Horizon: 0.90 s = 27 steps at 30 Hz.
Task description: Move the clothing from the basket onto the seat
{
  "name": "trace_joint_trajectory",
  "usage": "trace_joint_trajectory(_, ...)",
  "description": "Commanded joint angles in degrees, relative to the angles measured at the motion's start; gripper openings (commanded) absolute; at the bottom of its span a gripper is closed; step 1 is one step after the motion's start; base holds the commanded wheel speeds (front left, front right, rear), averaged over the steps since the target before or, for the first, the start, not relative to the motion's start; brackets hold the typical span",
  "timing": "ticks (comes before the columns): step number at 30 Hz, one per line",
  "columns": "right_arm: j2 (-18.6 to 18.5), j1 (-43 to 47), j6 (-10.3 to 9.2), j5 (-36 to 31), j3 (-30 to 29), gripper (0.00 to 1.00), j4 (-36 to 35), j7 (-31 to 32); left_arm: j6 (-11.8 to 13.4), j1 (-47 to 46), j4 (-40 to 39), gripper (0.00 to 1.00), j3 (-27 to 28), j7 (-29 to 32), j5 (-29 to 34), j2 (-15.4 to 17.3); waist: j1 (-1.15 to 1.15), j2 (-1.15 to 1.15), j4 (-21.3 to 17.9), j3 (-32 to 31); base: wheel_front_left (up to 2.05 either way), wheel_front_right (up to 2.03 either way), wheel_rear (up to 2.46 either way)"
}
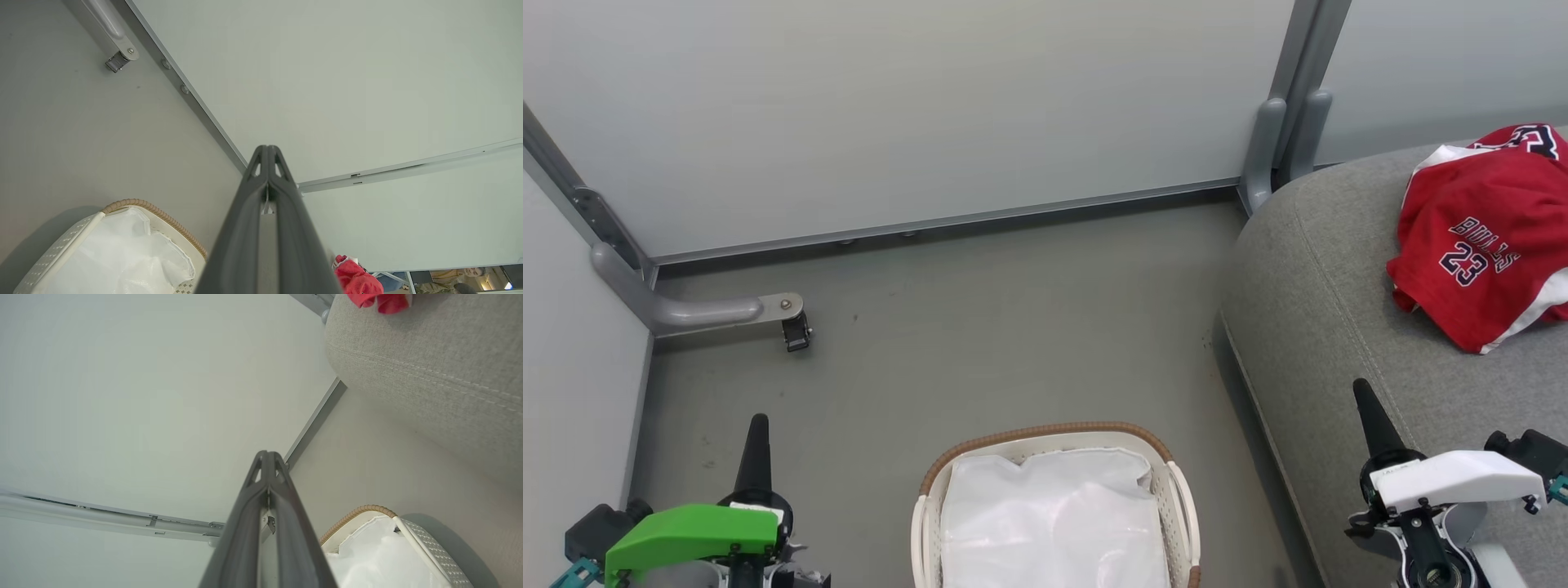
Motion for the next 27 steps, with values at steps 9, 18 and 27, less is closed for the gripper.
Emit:
trace_joint_trajectory(9, -0.31, -0.92, -0.03, 5.80, -1.06, 0.00, -0.61, 1.52, -0.60, -1.85, -0.56, 0.00, 0.97, 1.52, -4.83, 0.46, 0.00, 0.00, -0.15, -0.22, 0.00, 0.00, 0.00)
trace_joint_trajectory(18, -0.27, -0.96, -0.04, 10.25, -1.84, 0.00, -0.64, 2.75, -0.81, -2.30, -0.54, 0.00, 1.65, 2.79, -8.73, 0.44, 0.00, 0.00, -0.31, -0.43, 0.00, 0.00, 0.00)
trace_joint_trajectory(27, -0.22, -0.99, -0.04, 14.42, -2.59, 0.00, -0.68, 3.95, -1.01, -2.83, -0.52, 0.00, 2.22, 3.89, -12.29, 0.43, 0.00, 0.00, -0.46, -0.64, 0.00, 0.00, 0.00)
